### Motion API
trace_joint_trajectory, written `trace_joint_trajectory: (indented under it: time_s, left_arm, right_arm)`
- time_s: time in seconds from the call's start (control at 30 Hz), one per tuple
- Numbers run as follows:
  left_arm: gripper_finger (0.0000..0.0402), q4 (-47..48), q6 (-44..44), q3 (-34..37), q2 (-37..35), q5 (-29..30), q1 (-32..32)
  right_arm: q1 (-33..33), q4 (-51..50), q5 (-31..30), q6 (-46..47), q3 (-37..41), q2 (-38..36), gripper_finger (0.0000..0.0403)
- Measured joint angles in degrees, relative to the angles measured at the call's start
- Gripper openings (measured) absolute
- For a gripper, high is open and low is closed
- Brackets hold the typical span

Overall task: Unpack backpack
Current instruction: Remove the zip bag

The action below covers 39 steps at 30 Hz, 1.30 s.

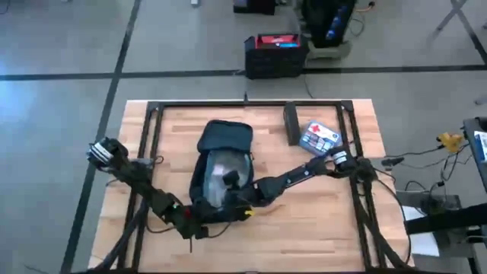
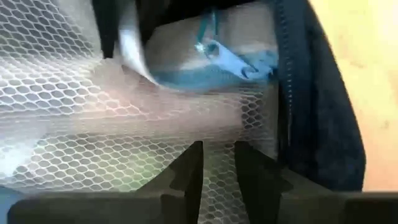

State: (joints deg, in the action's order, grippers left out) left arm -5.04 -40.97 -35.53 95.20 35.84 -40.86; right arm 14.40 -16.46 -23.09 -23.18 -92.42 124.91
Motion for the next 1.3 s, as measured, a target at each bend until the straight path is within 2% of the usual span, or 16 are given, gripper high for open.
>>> trace_joint_trajectory:
  time_s: [0.17,0.4,0.73,0.93,1.13,1.3]
  left_arm:
    - [0.008,0.0,0.0,0.0,0.0,0.3,0.0]
    - [0.008,-0.5,0.0,0.0,-0.1,0.7,0.0]
    - [0.008,-0.4,0.0,-0.1,-0.2,2.5,0.1]
    - [0.008,0.4,1.5,-0.1,-0.7,3.6,0.0]
    - [0.008,2.0,1.5,0.0,-5.4,2.8,-0.3]
    - [0.008,1.7,1.5,0.0,-7.4,8.6,-2.4]
  right_arm:
    - [0.0,2.5,-5.9,-1.4,0.0,-3.9,0.0003]
    - [-0.2,5.8,-9.3,-2.3,0.1,-10.4,0.0001]
    - [-0.9,13.8,-16.1,-7.8,0.2,-11.5,0.0]
    - [-2.7,17.1,-15.9,-6.6,0.2,-11.5,0.0]
    - [-3.6,12.6,-12.5,-0.1,0.2,-14.2,0.0]
    - [-3.4,7.7,-10.8,6.1,-0.7,-18.1,0.0]
